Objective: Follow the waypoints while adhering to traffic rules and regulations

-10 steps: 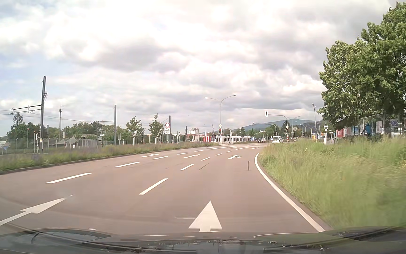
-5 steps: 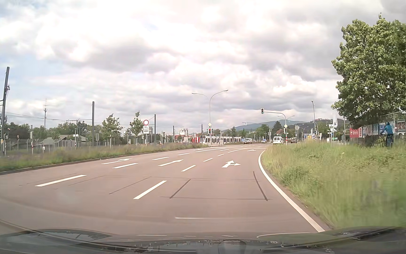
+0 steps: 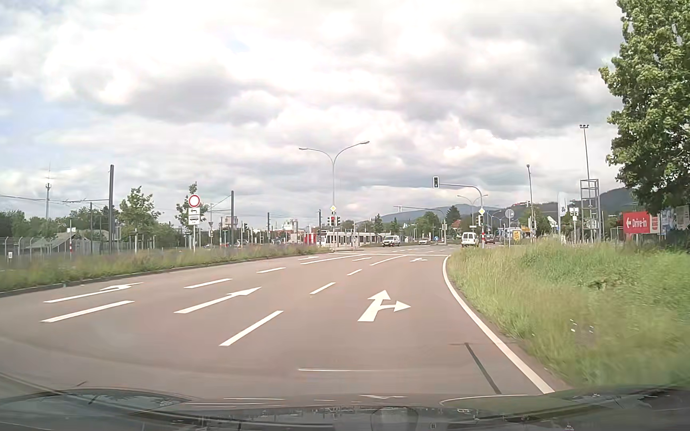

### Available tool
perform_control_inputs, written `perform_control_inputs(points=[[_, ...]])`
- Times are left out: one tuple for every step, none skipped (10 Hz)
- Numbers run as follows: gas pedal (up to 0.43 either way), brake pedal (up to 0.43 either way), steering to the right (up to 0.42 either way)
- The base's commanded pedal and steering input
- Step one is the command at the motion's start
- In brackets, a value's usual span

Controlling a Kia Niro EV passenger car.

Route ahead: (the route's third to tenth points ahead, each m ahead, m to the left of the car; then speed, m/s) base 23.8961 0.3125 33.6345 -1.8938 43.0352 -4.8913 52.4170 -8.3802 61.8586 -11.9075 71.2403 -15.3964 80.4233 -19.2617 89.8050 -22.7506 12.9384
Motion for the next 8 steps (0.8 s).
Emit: perform_control_inputs(points=[[0.079,0.000,0.037],[0.079,0.000,0.037],[0.079,0.000,0.037],[0.079,0.000,0.037],[0.079,0.000,0.037],[0.079,0.000,0.037],[0.079,0.000,0.037],[0.079,0.000,0.037]])
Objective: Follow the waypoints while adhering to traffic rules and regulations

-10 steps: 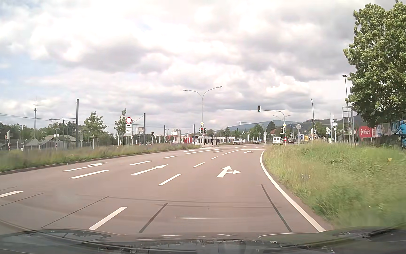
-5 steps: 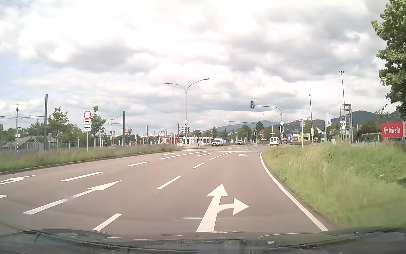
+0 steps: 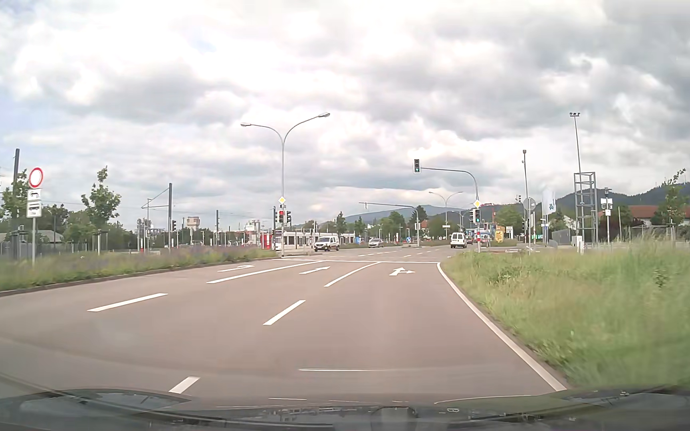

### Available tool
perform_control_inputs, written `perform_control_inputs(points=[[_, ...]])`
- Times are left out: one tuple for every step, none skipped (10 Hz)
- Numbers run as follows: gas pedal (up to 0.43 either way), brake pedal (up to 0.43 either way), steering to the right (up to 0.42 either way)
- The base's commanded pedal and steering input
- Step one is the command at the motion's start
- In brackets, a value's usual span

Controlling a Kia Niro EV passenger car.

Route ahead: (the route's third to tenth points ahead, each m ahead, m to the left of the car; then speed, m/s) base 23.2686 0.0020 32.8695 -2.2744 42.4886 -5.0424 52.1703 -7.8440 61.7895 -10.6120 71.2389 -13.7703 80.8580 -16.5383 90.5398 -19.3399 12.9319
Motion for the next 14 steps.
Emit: perform_control_inputs(points=[[0.079,0.000,0.037],[0.079,0.000,0.037],[0.079,0.000,0.038],[0.067,0.000,0.039],[0.067,0.000,0.039],[0.067,0.000,0.039],[0.059,0.000,0.039],[0.059,0.000,0.039],[0.059,0.000,0.039],[0.059,0.000,0.039],[0.059,0.000,0.039],[0.059,0.000,0.039],[0.059,0.000,0.039],[0.059,0.000,0.038]])
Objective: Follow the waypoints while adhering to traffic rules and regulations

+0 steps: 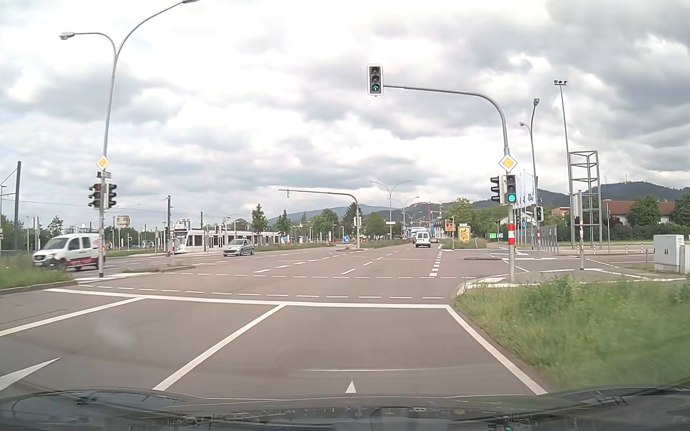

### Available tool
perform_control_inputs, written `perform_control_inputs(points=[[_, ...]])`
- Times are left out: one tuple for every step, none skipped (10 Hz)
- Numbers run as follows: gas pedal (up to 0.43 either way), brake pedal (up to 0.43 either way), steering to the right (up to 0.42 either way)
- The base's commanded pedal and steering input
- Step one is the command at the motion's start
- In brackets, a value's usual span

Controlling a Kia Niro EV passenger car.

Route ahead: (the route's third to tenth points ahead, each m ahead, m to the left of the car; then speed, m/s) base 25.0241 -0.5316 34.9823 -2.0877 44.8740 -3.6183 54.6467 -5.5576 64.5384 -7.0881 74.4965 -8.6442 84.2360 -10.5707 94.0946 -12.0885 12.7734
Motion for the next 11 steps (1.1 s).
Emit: perform_control_inputs(points=[[0.059,0.000,0.037],[0.059,0.000,0.037],[0.059,0.000,0.037],[0.059,0.000,0.036],[0.059,0.000,0.035],[0.059,0.000,0.034],[0.059,0.000,0.033],[0.059,0.000,0.033],[0.059,0.000,0.032],[0.059,0.000,0.030],[0.059,0.000,0.030]])
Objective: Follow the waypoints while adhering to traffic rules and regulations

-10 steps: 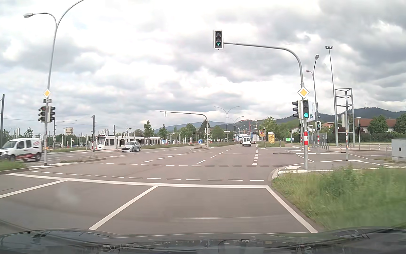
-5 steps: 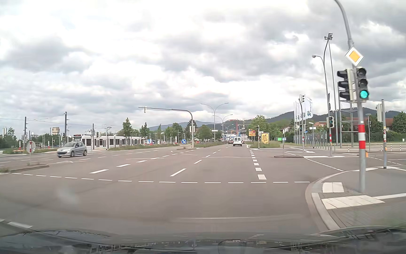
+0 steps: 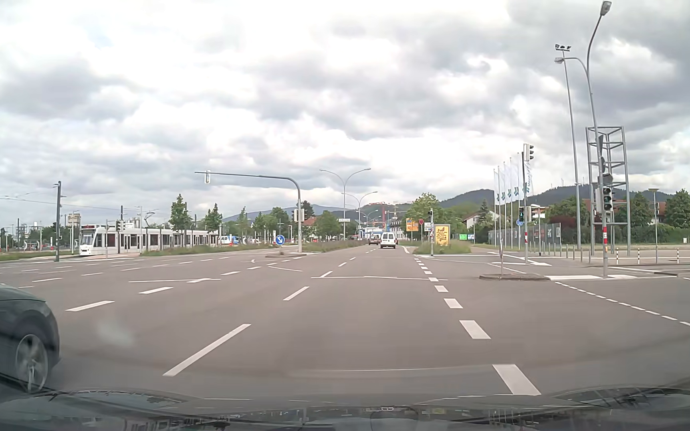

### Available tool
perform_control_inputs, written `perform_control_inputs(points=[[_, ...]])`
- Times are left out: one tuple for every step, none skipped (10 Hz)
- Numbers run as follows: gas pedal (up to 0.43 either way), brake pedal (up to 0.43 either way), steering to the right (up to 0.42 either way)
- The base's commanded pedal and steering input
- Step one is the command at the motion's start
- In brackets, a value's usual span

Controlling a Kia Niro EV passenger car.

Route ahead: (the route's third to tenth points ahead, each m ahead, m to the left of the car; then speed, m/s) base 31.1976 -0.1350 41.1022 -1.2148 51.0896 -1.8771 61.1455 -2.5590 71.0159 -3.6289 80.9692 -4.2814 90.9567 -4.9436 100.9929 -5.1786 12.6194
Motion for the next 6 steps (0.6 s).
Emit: perform_control_inputs(points=[[0.059,0.000,0.027],[0.059,0.000,0.024],[0.059,0.000,0.024],[0.059,0.000,0.021],[0.059,0.000,0.019],[0.059,0.000,0.018]])
